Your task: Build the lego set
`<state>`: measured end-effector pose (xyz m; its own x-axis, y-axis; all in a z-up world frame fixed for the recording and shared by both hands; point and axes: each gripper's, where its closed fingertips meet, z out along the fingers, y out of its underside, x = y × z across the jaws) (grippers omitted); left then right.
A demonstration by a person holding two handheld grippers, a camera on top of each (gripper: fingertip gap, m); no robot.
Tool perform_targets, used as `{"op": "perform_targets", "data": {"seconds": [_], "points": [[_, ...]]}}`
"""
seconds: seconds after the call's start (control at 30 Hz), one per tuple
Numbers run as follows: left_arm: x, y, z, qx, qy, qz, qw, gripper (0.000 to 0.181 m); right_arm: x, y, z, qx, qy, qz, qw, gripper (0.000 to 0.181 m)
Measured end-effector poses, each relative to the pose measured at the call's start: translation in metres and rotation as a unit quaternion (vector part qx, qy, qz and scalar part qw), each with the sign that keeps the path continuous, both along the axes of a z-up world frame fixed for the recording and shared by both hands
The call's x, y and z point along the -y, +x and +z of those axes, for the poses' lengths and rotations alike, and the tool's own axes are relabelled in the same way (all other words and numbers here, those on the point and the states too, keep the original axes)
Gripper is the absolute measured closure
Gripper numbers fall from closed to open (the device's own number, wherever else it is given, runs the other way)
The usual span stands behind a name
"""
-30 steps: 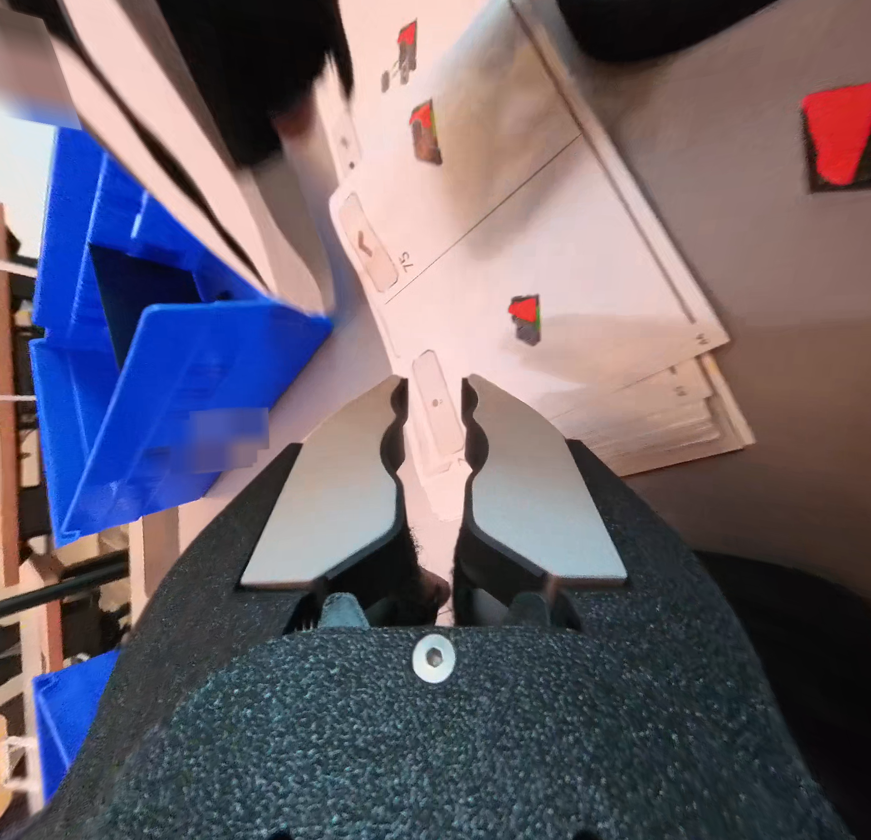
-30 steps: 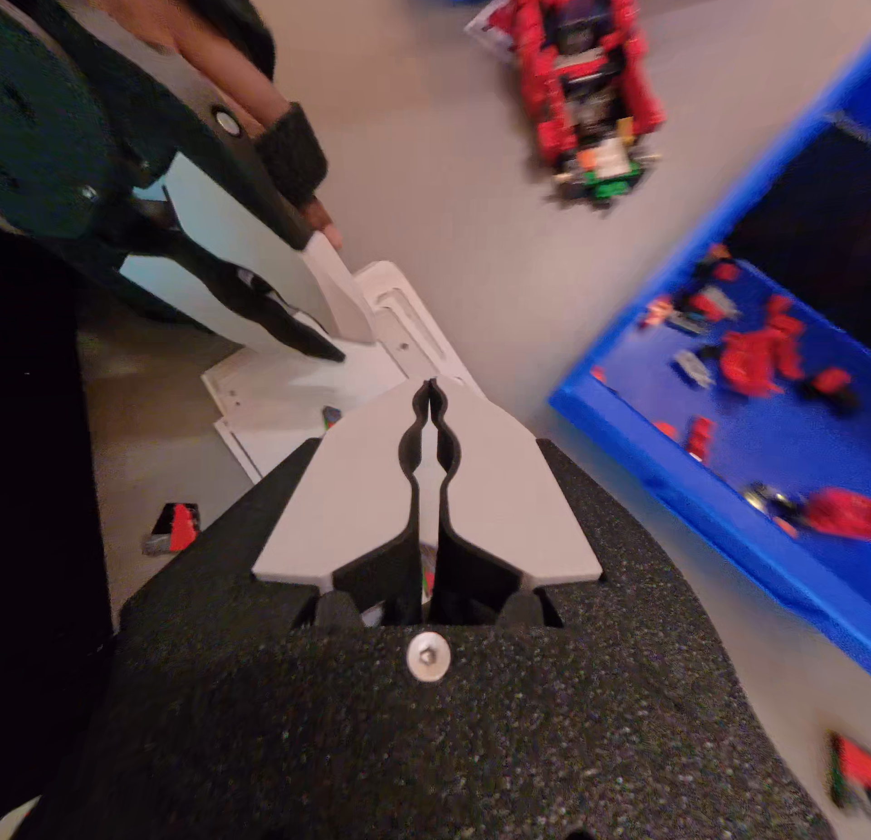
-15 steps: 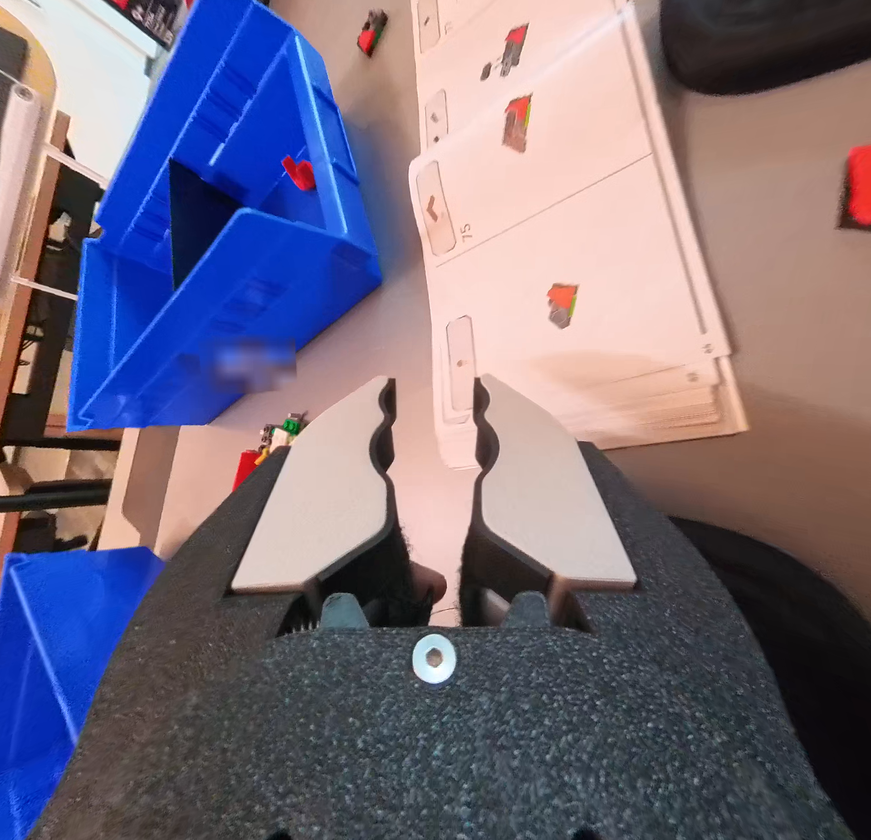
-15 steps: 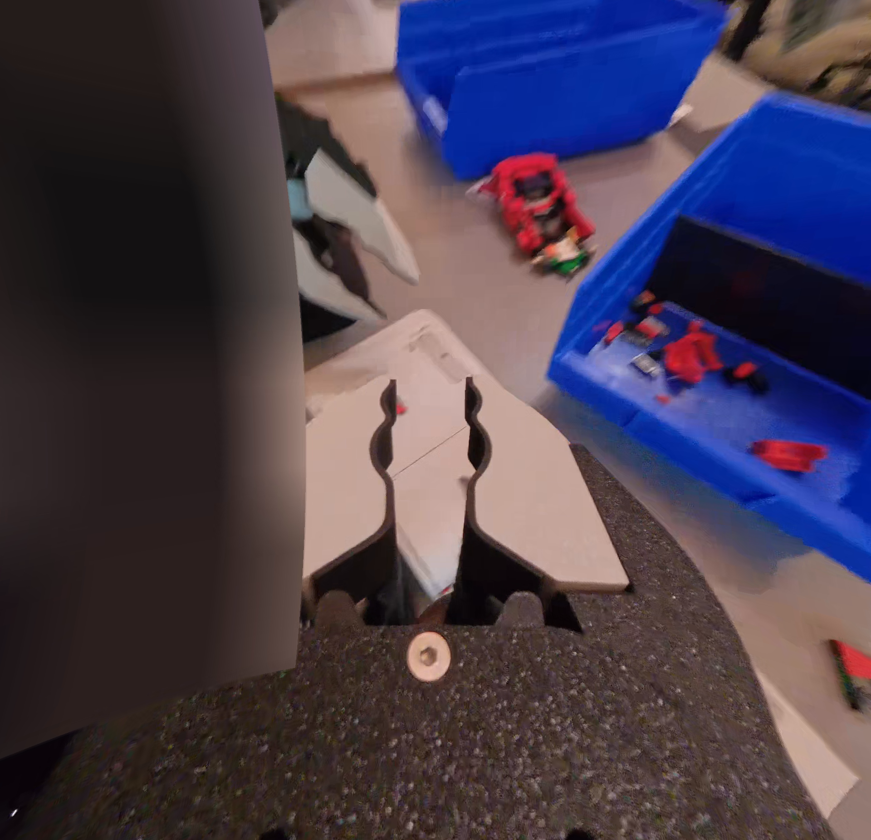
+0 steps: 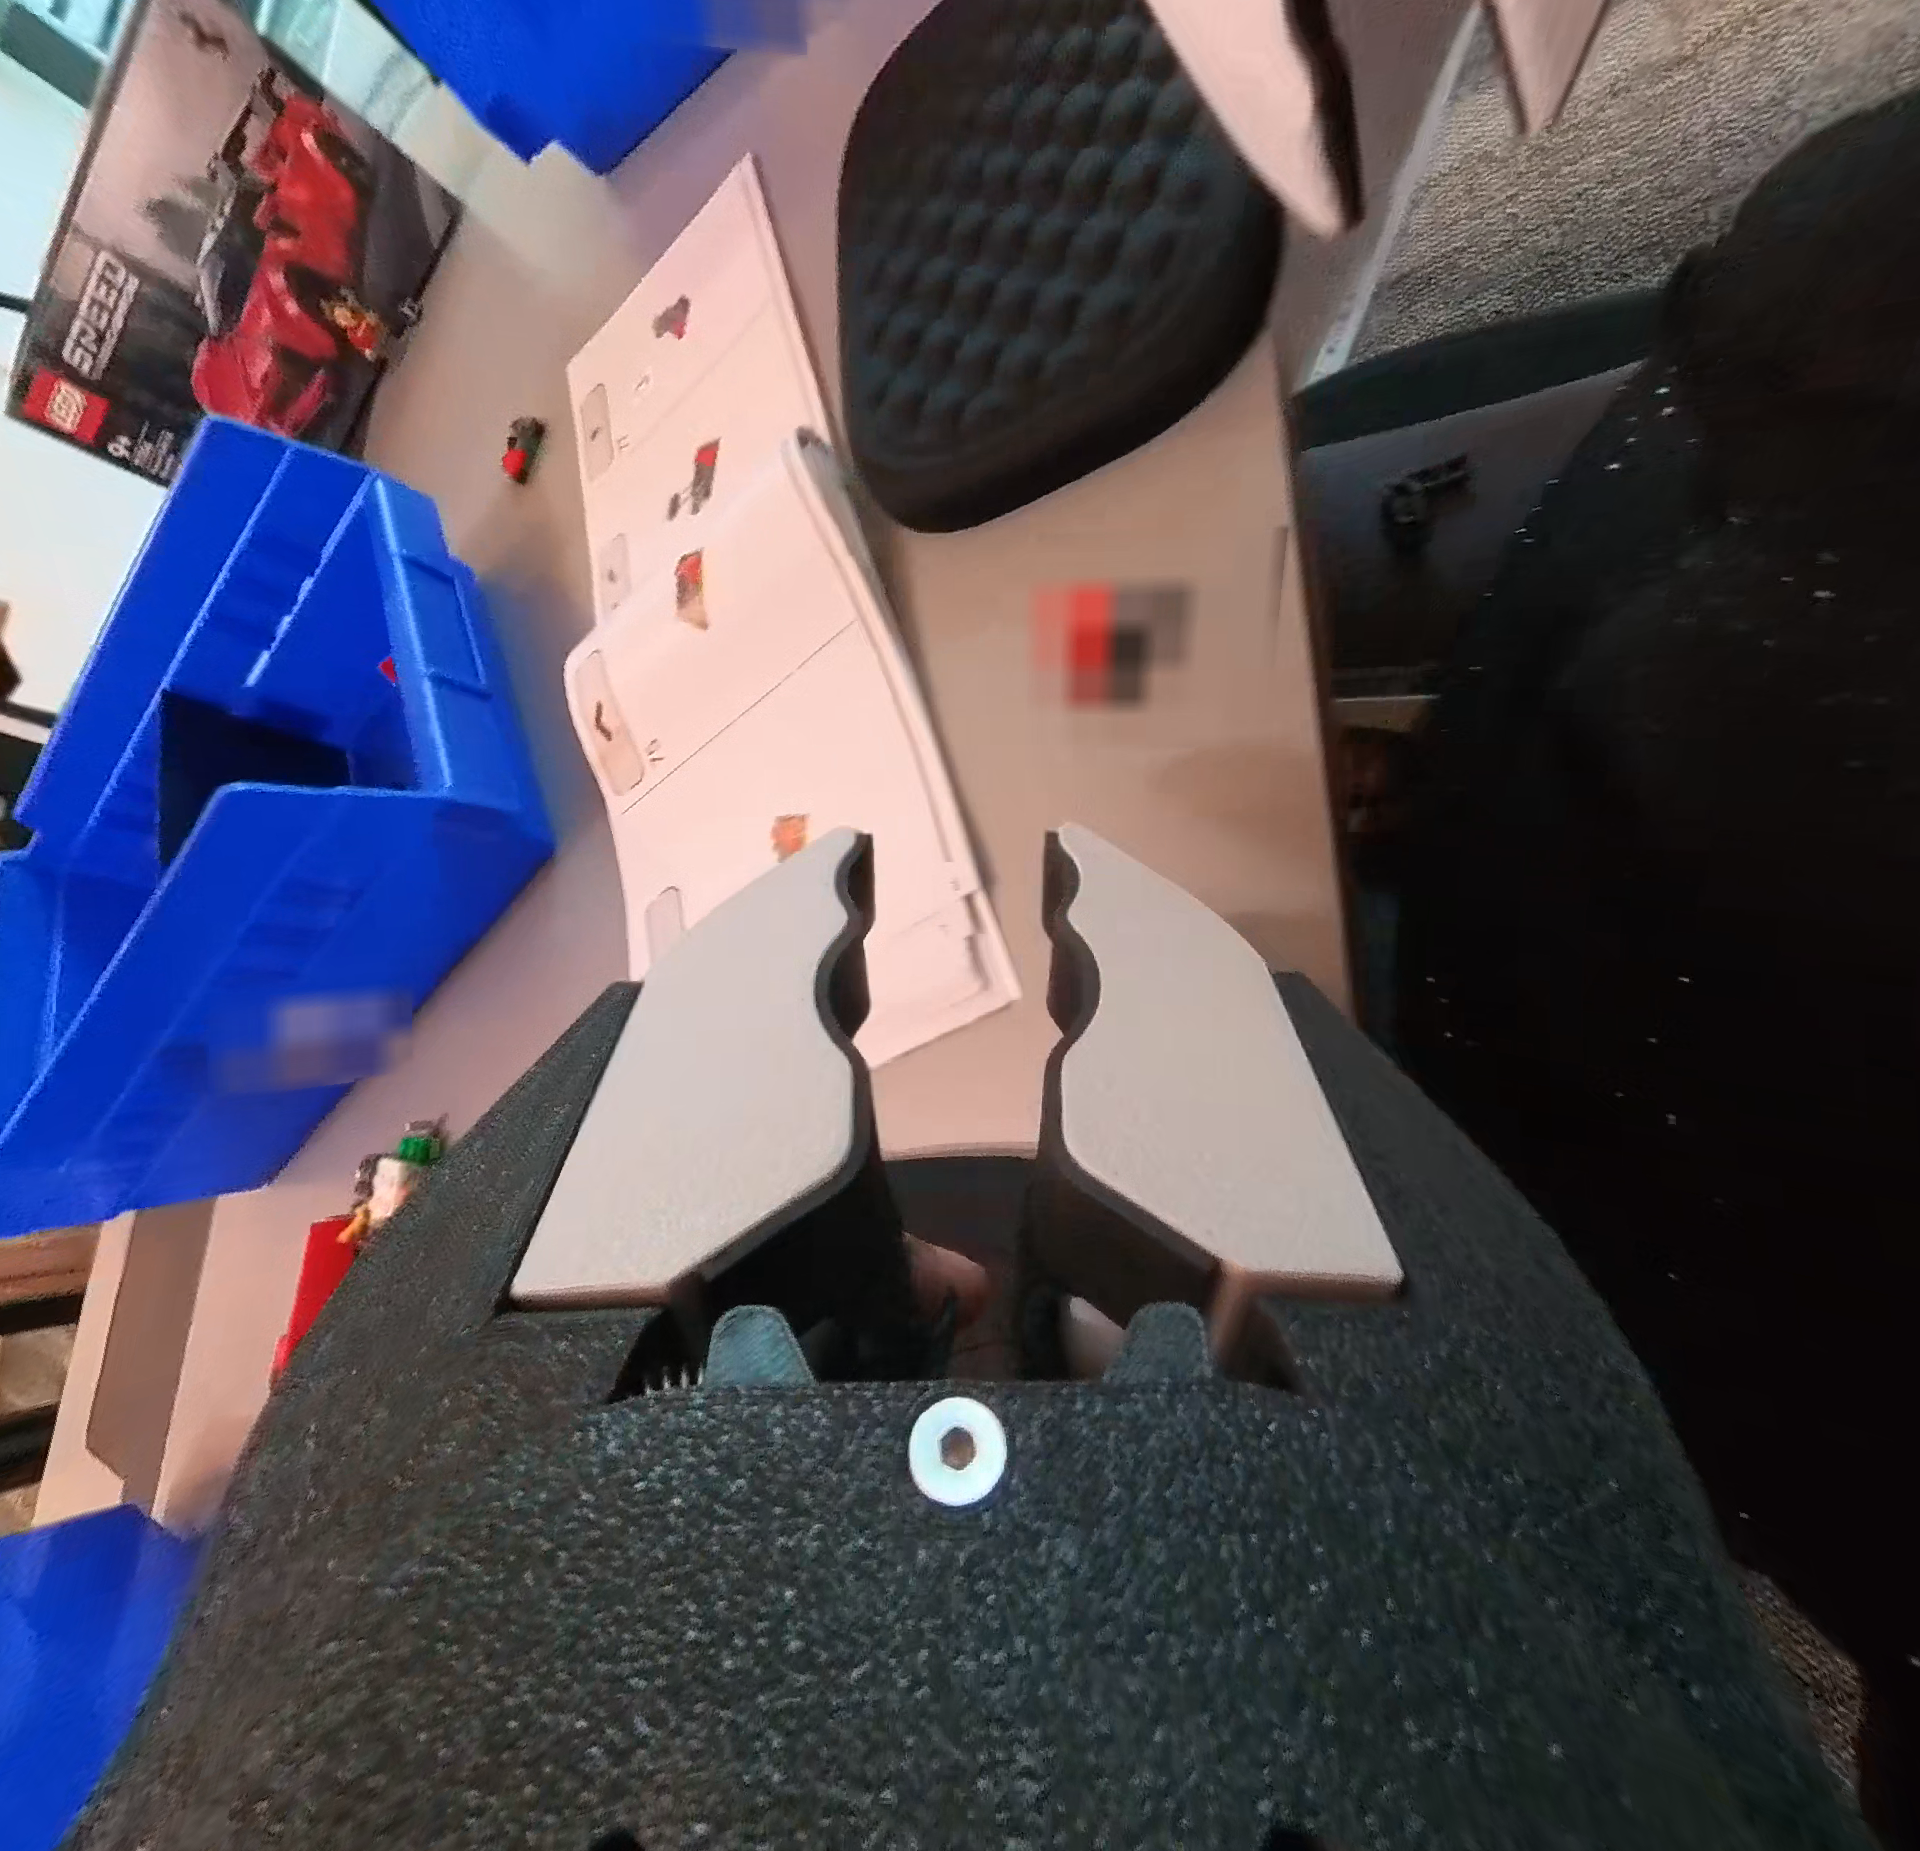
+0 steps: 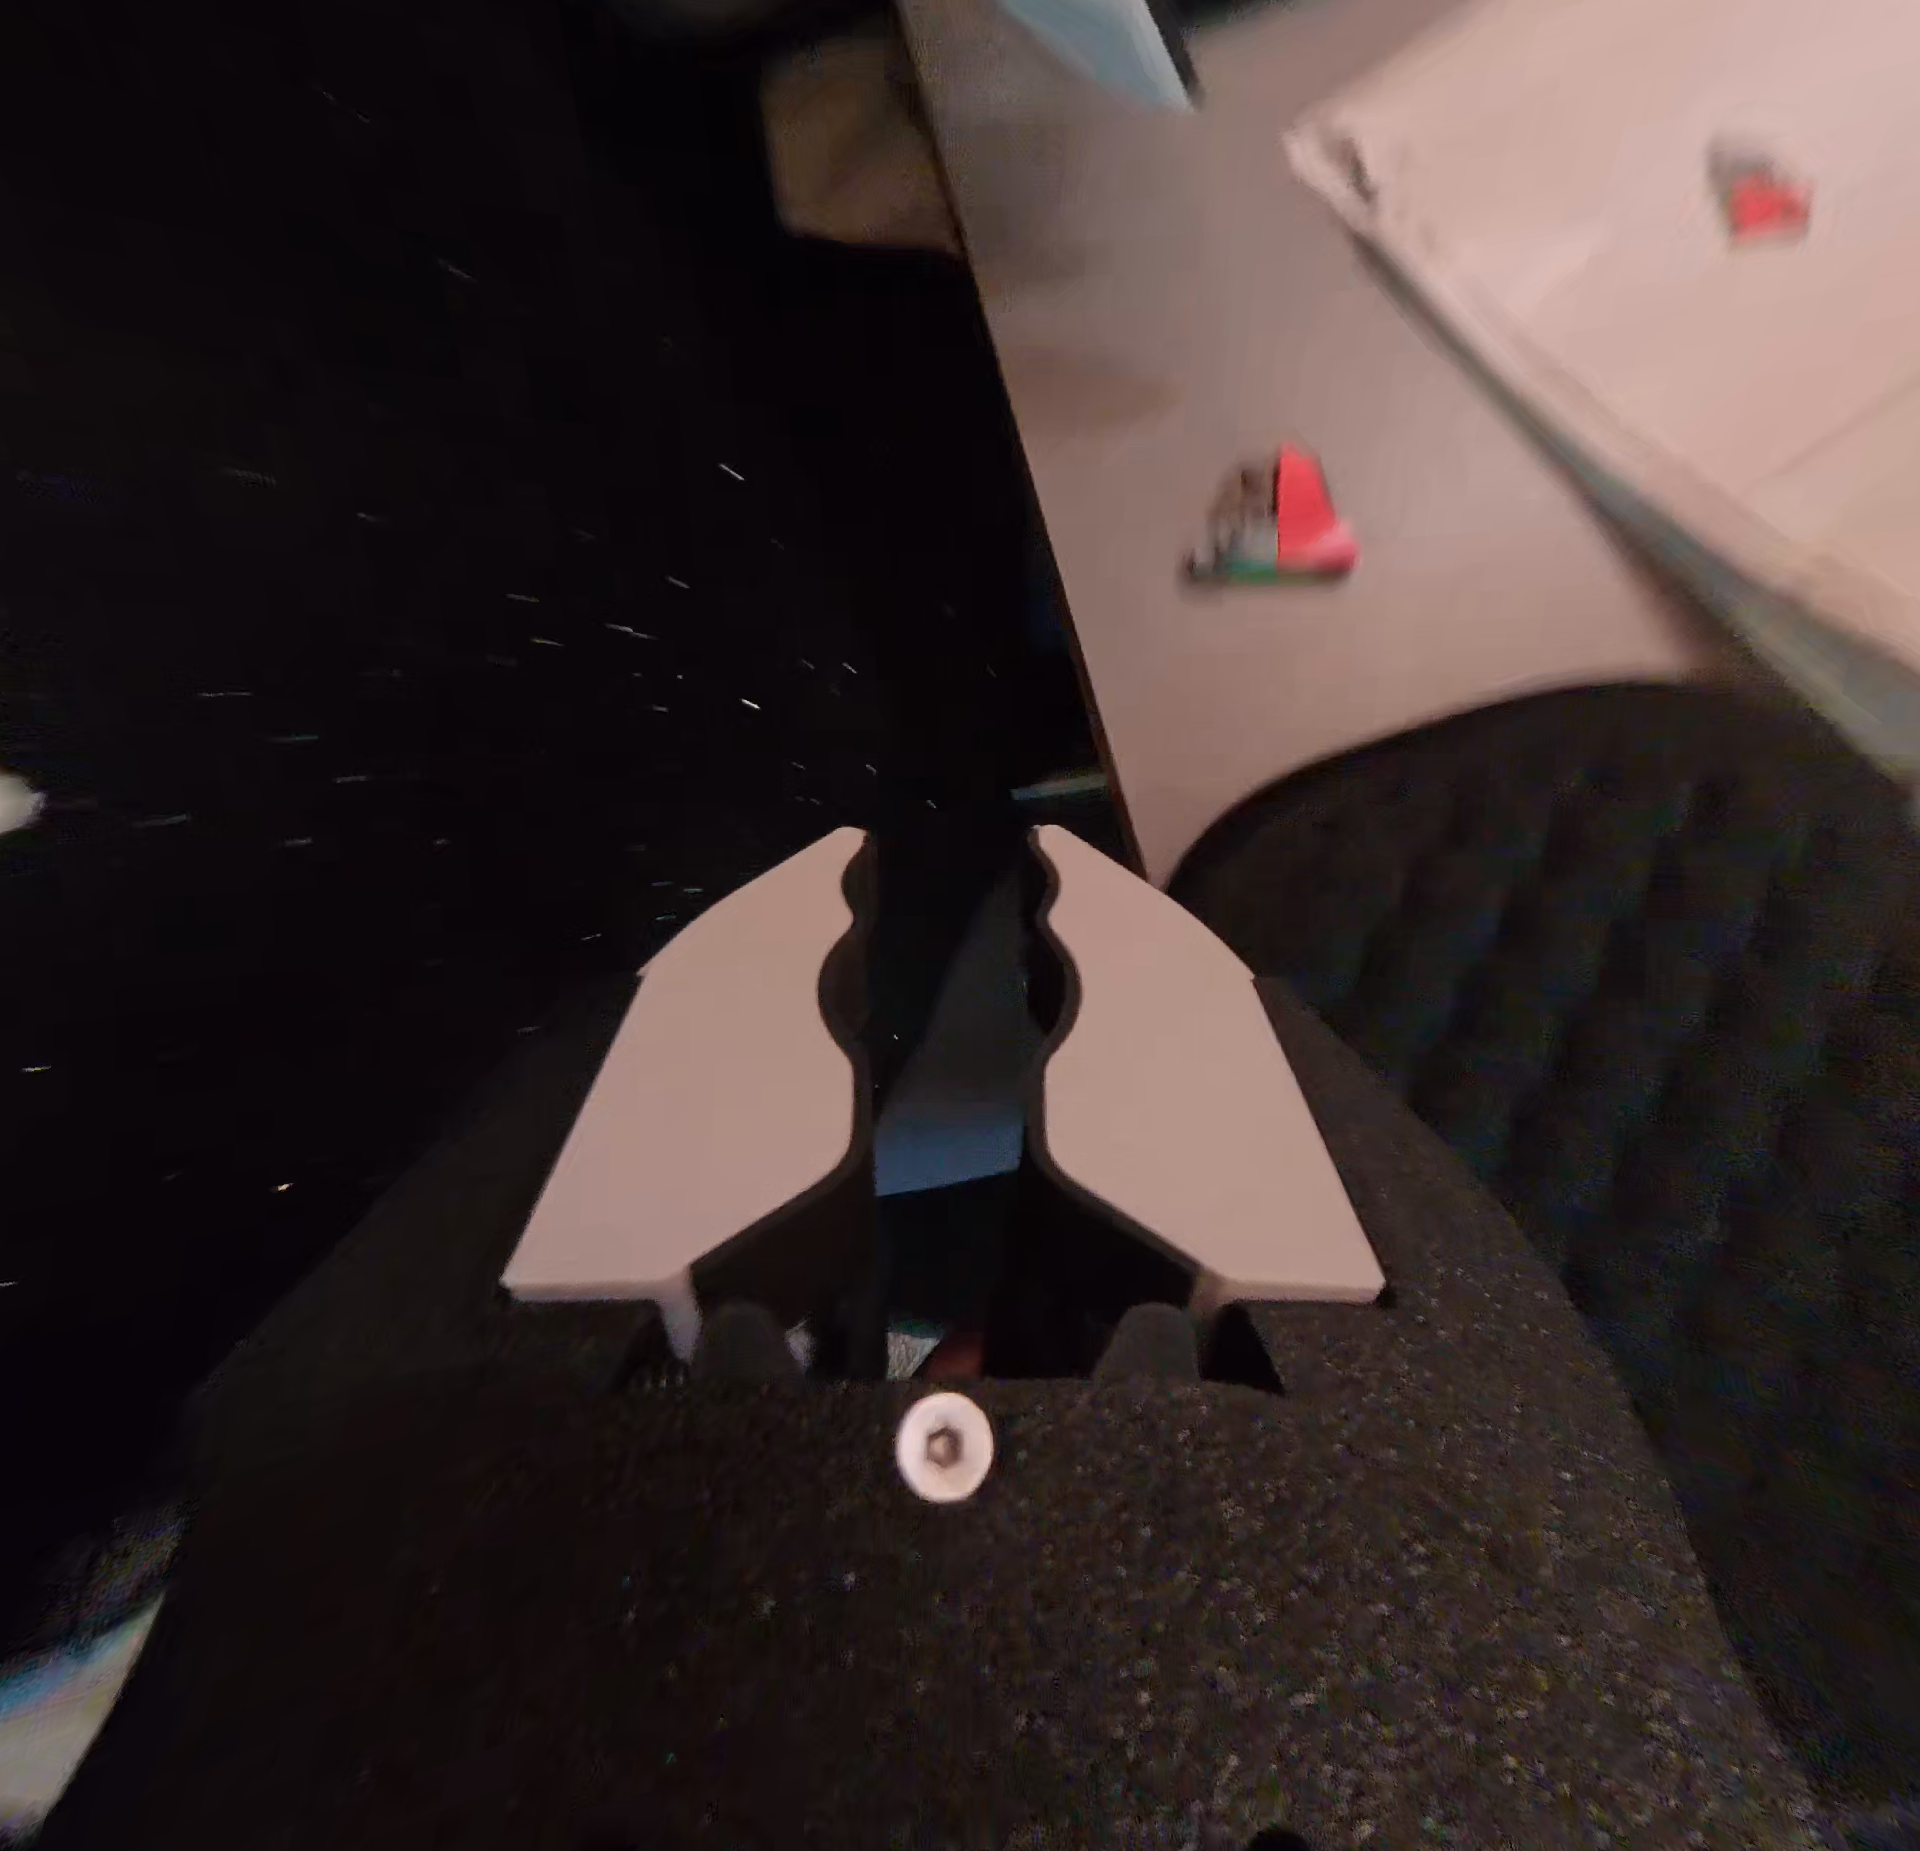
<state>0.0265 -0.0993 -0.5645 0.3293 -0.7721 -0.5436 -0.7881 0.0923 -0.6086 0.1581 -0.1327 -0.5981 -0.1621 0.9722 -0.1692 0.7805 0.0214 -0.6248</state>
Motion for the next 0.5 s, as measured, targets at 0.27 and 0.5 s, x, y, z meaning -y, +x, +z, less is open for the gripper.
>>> {"op": "perform_targets", "data": {"seconds": [0.27, 0.5], "points": [[0.032, 0.015, -0.011, 0.018, -0.002, -0.011, 1.000, 0.150, -0.005, 0.031, -0.097, 0.024, 0.081, -0.316, 0.945, 0.151], [0.031, 0.016, -0.011, 0.017, 0.004, -0.011, 1.000, 0.150, -0.018, 0.016, -0.116, 0.041, 0.081, -0.322, 0.942, 0.156]]}}
